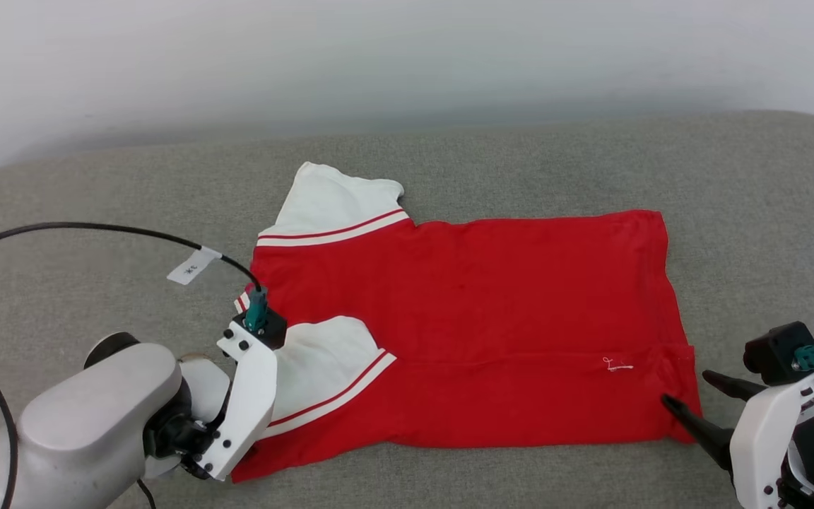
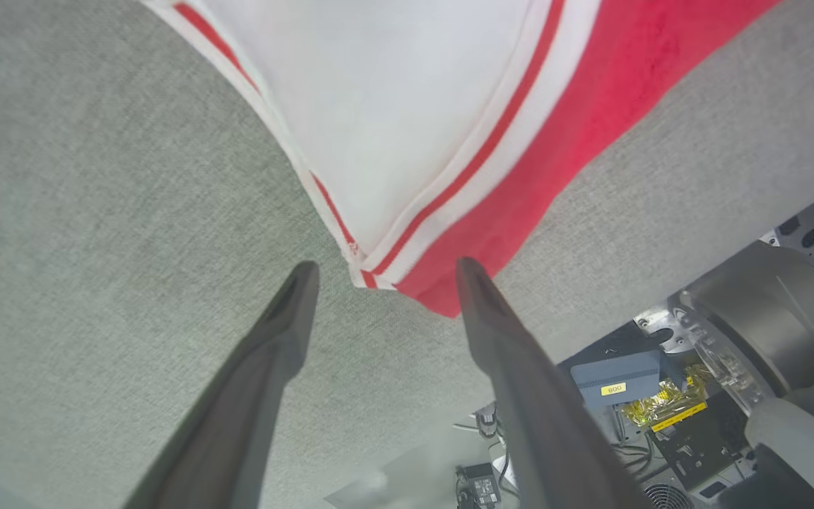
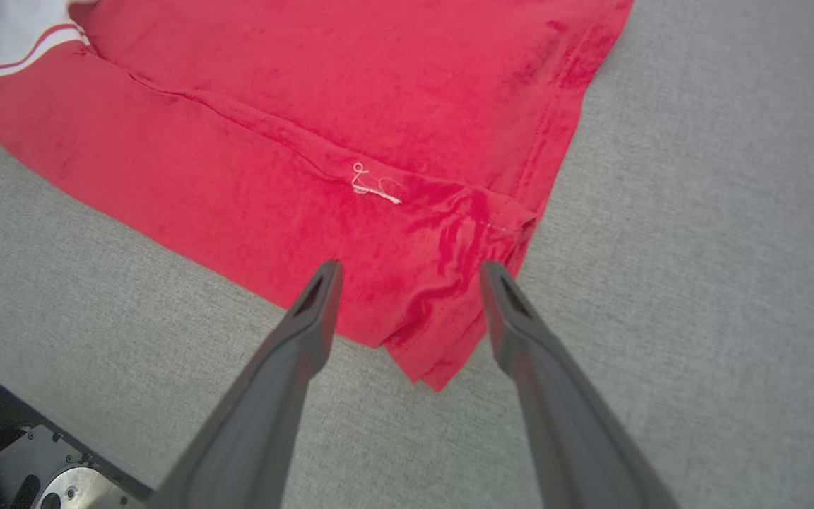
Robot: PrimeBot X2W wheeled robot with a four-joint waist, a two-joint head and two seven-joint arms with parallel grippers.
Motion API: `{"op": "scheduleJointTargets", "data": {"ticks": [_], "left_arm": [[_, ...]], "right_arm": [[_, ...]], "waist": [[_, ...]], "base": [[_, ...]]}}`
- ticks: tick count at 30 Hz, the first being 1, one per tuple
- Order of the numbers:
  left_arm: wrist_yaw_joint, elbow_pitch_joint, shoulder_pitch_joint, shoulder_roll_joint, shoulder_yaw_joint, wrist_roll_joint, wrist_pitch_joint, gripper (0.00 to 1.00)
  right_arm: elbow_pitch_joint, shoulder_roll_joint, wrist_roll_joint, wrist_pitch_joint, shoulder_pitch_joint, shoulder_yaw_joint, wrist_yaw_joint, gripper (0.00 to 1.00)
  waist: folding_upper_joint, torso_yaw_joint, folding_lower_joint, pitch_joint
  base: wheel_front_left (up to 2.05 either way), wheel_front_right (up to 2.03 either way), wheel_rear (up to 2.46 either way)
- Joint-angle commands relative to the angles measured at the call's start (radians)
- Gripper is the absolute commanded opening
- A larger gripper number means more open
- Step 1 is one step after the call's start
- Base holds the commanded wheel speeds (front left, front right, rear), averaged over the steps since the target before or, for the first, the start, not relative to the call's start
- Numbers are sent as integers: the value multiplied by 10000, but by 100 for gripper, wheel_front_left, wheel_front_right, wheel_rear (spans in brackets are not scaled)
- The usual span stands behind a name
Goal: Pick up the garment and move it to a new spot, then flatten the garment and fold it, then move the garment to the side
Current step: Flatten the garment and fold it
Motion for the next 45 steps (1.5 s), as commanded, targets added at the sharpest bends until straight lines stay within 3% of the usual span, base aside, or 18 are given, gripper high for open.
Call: {"op": "scheduleJointTargets", "data": {"ticks": [1, 12, 13, 14, 21, 29, 35, 45], "left_arm": [[4, 113, 130, -42, -39, 59, -4, 100], [-307, 1246, 701, -496, -266, 303, -267, 100], [-362, 1278, 730, -530, -288, 312, -231, 33], [-422, 1309, 772, -566, -305, 281, -198, 0], [-639, 1174, 581, -499, -236, 178, -314, 0], [-779, 621, 239, -266, -127, 103, -475, 0], [-798, 352, -13, -324, -120, 228, -508, 0], [-805, 222, -323, -321, -62, 246, -583, 0]], "right_arm": [[-35, 70, -52, 30, -132, 15, -8, 100], [5, 129, 29, 179, -573, 282, -8, 100], [-8, 82, 72, 203, -648, 293, -8, 100], [-26, 24, 98, 245, -712, 294, -8, 100], [-414, -870, 360, 1043, -1372, 529, -8, 100], [-544, -2174, 1499, 3588, -2317, 1371, -8, 100], [349, -1892, 1977, 4968, -2594, 1642, -8, 100], [1806, -933, 1766, 4784, -2750, 2150, -8, 100]], "waist": [[0, -93, 0, 168], [0, -287, 0, 636], [0, -281, 0, 621], [0, -269, 0, 589], [0, -132, 0, 222], [0, 67, 0, 179], [0, 285, 0, 522], [0, 577, 0, 1102]], "base": [[0, 0, 0], [0, 0, 0], [0, 0, 0], [0, 0, 0], [0, 0, 0], [0, 0, 0], [0, 0, 0], [0, 0, 0]]}}
